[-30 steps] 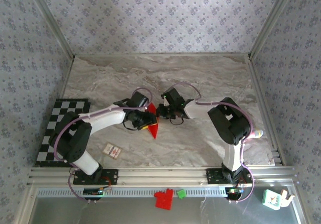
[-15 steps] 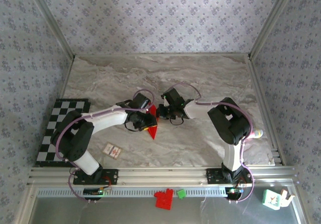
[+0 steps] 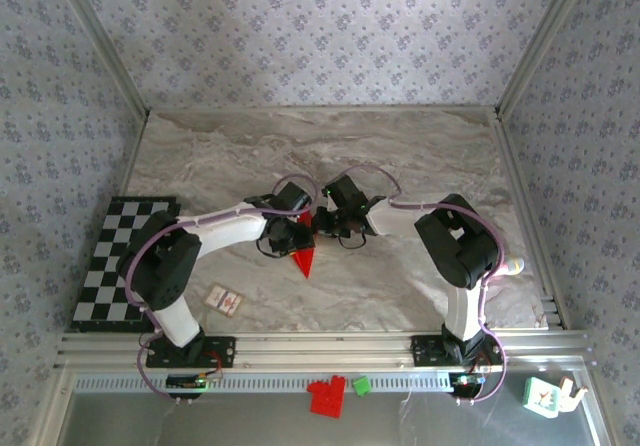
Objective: Fold a paper plane with a square sheet of paper (pick it up from the middle)
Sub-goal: Move the paper plane to the top-center of the table.
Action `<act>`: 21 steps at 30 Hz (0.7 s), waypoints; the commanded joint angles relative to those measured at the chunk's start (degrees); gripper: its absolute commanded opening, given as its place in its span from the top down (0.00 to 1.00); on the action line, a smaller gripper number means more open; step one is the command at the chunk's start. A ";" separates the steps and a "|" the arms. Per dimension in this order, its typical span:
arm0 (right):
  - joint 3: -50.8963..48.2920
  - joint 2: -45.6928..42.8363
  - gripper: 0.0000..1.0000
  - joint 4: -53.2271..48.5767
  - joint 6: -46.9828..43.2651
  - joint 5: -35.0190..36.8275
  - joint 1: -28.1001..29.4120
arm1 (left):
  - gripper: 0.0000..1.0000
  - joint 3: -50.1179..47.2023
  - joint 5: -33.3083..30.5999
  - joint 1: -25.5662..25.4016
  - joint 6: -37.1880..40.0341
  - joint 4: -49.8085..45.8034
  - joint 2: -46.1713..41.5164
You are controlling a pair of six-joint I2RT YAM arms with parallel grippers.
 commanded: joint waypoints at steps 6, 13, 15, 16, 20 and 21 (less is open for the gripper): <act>1.19 -3.51 0.80 -1.68 2.15 -1.18 -0.04 | 0.73 1.67 -3.57 -0.54 0.81 -2.97 0.55; -2.55 -9.33 0.51 -4.43 2.04 6.18 -1.91 | 0.85 2.54 -5.20 -0.50 1.87 -4.18 0.34; -4.36 -11.84 0.44 -4.91 1.92 9.06 -2.81 | 0.88 3.09 -5.57 -0.54 2.60 -4.51 0.41; -5.37 -13.25 0.41 -5.22 1.82 10.38 -3.36 | 0.89 3.52 -5.67 -0.54 3.15 -4.59 0.37; -9.58 -19.19 0.30 -5.77 1.42 16.14 -5.68 | 0.91 6.39 -6.86 -0.12 6.51 -5.99 0.79; -10.79 -20.82 0.27 -5.95 1.12 17.91 -6.30 | 0.91 7.50 -7.00 0.23 7.95 -6.31 1.09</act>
